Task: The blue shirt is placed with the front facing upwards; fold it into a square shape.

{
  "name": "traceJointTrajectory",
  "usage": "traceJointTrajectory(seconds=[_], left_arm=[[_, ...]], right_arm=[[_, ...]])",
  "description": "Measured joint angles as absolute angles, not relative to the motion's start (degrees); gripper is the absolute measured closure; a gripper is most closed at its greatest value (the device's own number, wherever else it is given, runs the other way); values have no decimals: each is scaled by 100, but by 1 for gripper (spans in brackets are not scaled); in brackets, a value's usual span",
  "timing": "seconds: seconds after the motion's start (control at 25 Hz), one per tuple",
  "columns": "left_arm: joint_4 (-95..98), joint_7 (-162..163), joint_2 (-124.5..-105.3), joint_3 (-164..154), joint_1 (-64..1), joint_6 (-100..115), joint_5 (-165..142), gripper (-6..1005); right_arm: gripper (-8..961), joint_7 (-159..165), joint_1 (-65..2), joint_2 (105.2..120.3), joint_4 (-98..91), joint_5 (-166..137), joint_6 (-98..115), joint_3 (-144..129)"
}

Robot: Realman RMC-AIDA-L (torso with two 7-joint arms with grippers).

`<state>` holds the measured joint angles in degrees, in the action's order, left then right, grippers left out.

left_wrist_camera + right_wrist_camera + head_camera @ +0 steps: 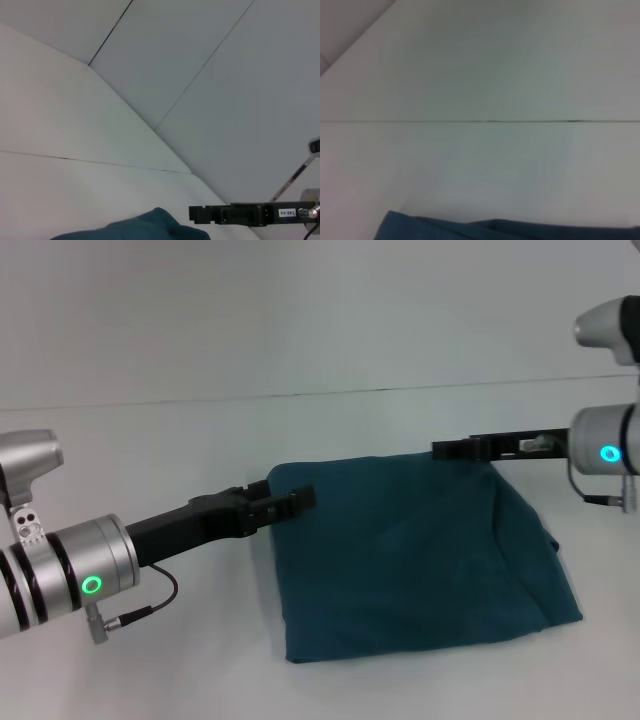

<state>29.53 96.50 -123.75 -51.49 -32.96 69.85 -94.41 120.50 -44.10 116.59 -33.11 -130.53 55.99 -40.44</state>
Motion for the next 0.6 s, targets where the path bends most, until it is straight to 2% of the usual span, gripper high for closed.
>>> traceJointTrajectory(seconds=[0.28, 0.6], left_arm=[[2946, 9650, -12375, -5136, -3272, 6986, -9454, 50], [2944, 9650, -12375, -5131, -3250, 6988, -9474, 51]], right_arm=[[379, 11791, -4572, 11885, -3288, -13072, 5255, -4273], [379, 11753, -4653, 11951, -3093, -13035, 4766, -4682]])
